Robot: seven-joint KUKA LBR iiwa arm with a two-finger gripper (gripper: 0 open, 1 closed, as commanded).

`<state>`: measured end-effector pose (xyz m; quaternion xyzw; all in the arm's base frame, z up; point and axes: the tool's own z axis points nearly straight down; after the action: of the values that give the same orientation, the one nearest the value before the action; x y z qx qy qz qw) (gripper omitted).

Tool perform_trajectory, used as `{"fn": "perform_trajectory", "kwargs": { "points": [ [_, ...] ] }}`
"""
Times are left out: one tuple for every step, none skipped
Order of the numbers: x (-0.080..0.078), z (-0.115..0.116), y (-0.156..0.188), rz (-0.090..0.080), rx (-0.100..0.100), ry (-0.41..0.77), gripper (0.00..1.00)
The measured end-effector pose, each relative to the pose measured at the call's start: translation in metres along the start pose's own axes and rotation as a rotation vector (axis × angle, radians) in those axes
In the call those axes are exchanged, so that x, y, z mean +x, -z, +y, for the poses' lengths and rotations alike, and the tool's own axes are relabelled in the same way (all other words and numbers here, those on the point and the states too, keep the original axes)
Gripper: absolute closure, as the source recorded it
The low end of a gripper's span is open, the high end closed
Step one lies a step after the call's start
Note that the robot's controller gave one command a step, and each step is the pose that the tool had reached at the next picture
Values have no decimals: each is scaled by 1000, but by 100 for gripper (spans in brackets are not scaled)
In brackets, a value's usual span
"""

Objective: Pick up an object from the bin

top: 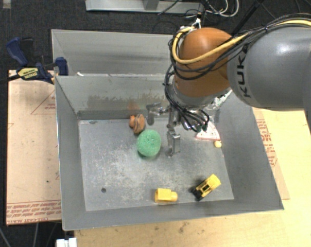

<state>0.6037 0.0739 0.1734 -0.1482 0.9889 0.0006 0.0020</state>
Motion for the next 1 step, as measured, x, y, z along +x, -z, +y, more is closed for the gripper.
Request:
{"fn": "perform_trajectory", "kwargs": {
  "points": [
    [15,-4,-20,2,-1,-6,0]
  ]
}}
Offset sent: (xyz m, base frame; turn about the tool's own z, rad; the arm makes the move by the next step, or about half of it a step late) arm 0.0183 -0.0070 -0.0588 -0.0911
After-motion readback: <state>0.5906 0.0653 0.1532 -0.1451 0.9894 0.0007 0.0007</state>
